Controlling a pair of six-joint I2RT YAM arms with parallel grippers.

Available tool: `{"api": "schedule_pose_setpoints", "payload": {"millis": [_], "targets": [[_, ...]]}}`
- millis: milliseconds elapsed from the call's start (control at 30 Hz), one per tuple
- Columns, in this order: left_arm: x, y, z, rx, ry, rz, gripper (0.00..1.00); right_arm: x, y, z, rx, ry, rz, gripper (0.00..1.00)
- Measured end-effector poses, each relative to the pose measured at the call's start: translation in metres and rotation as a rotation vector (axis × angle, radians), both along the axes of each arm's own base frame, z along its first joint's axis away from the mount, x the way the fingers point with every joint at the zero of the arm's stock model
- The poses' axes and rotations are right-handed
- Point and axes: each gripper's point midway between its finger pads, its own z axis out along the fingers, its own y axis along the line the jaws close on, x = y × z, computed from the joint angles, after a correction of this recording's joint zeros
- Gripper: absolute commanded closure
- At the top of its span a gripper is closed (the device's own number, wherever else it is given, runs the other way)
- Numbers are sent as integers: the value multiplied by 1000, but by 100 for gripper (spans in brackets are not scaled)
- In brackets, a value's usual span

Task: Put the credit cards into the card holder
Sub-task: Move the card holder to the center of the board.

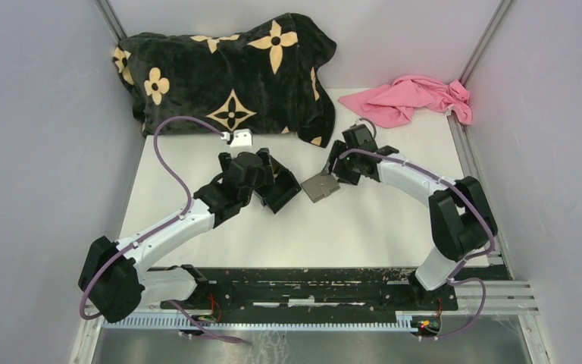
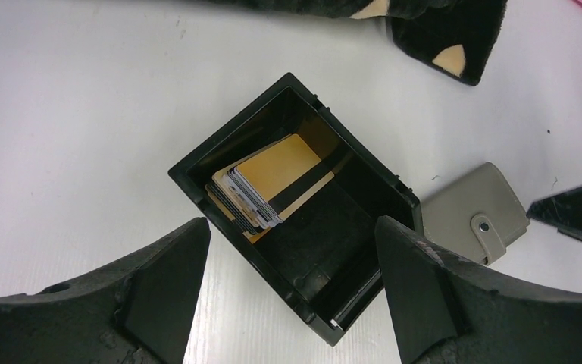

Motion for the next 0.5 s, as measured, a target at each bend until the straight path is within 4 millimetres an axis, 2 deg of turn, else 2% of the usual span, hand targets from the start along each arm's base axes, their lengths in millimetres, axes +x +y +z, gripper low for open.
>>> {"api": "schedule_pose_setpoints", "payload": {"millis": [167,267,367,500], "targets": [[-2,-1,-2,1,9,-9,13,24,24,26,-58,-39,22,30],[-3,-5,-2,-11,18,-24,14,31,34,33,-110,-42,23,27],[-5,-11,-3,-35,25,-42,14,29,39,27,-180,-15,26,26],[-8,-19,-4,-62,36,-66,14,20,38,9,-286,52,26,25]]}}
